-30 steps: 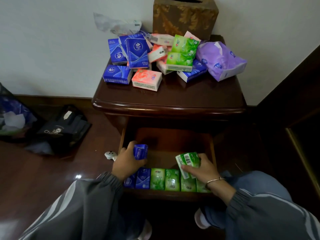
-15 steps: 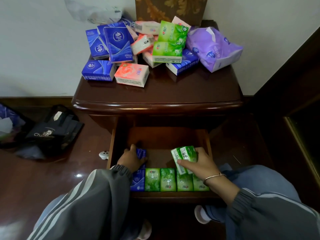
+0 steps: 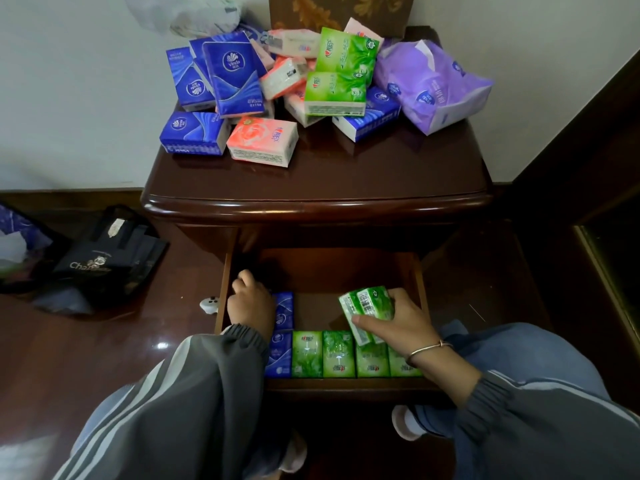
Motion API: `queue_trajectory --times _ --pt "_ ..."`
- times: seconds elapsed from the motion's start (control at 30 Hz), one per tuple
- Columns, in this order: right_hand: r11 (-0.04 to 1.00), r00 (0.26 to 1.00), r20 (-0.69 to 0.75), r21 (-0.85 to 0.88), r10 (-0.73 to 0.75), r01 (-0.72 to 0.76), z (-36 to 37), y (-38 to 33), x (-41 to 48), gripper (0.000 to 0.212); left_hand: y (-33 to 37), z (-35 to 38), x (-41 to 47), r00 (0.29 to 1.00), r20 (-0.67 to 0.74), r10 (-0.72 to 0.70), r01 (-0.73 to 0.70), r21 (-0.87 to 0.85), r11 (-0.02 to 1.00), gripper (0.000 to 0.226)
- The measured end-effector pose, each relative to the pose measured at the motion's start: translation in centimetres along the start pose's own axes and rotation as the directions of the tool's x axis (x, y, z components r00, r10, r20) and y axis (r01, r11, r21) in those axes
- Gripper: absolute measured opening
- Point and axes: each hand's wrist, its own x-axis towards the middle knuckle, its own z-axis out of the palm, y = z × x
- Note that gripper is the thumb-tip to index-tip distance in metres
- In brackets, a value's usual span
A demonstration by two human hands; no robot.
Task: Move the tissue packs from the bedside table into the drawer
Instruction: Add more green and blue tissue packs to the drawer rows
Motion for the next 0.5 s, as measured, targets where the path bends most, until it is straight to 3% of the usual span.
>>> queue_trajectory --times 0.07,0.13,0.27,0.37,0.5 --pt "1.0 1.0 0.0 -0.007 -0.004 0.004 -0.1 0.0 0.0 0.052 -0.4 0.0 -0.1 0.995 -0.063 0.083 -0.074 0.133 0.988 0.034" --pt "1.0 1.0 -0.001 -0.02 -0.009 0.009 -0.1 0.0 0.0 0.052 -1.1 0.1 -0.1 0.978 -0.092 0.185 -0.17 0.144 0.975 0.031" --pt "0.999 0.999 -0.013 -0.033 -0.029 0.029 0.0 0.0 0.1 0.051 -2.6 1.5 -0.2 0.923 -0.001 0.386 -0.384 -0.104 0.918 0.042" --pt "0.998 0.999 -0.012 -0.044 -0.036 0.035 0.1 0.1 0.3 0.051 -2.9 1.8 -0.1 0.917 0.076 0.392 -0.377 -0.161 0.912 0.051" --pt "0.999 1.0 -0.019 -0.046 -0.017 0.016 0.2 0.4 0.3 0.053 -2.1 1.7 -0.4 0.938 0.037 0.344 -0.344 0.004 0.939 0.045"
